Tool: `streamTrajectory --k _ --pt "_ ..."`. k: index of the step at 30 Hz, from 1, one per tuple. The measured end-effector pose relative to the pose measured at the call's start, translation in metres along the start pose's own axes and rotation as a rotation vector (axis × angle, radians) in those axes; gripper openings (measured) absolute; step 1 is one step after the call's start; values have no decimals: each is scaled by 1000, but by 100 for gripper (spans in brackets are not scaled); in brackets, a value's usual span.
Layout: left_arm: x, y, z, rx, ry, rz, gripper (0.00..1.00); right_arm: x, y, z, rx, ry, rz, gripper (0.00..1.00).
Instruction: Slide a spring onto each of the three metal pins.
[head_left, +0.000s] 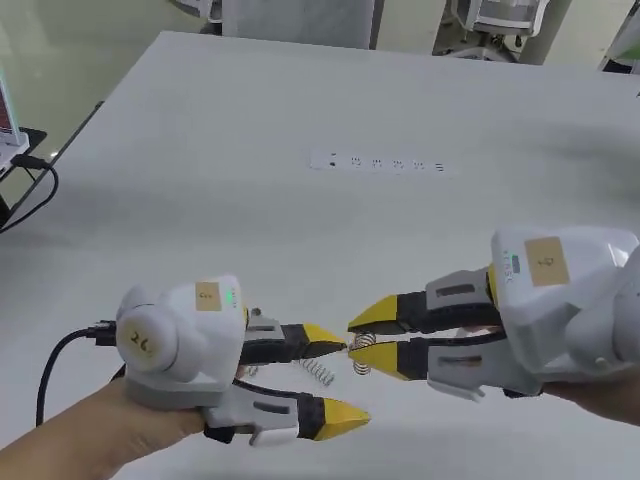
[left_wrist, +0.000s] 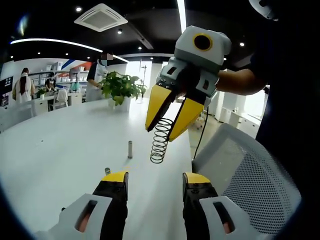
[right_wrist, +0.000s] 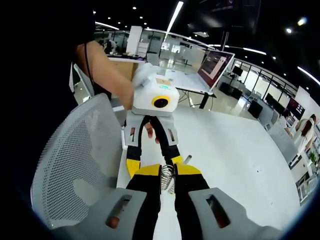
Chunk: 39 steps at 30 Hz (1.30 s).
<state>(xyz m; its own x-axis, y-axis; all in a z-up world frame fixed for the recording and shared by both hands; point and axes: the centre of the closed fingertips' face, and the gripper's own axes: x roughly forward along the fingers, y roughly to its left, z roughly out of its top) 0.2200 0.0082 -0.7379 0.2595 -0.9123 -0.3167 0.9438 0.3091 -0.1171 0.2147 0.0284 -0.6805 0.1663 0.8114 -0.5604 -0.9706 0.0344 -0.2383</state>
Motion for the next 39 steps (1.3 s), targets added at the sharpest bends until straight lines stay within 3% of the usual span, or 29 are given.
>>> streamTrajectory --k 19,26,39 --pt "-21 17 -20 -57 22 97 64 -10 -11 -17 11 29 -57 6" --pt "-30 30 -23 -70 17 170 82 -15 -17 -27 36 39 -88 6" --pt "-45 46 -31 -96 13 264 98 -26 -26 -41 56 55 -140 6"
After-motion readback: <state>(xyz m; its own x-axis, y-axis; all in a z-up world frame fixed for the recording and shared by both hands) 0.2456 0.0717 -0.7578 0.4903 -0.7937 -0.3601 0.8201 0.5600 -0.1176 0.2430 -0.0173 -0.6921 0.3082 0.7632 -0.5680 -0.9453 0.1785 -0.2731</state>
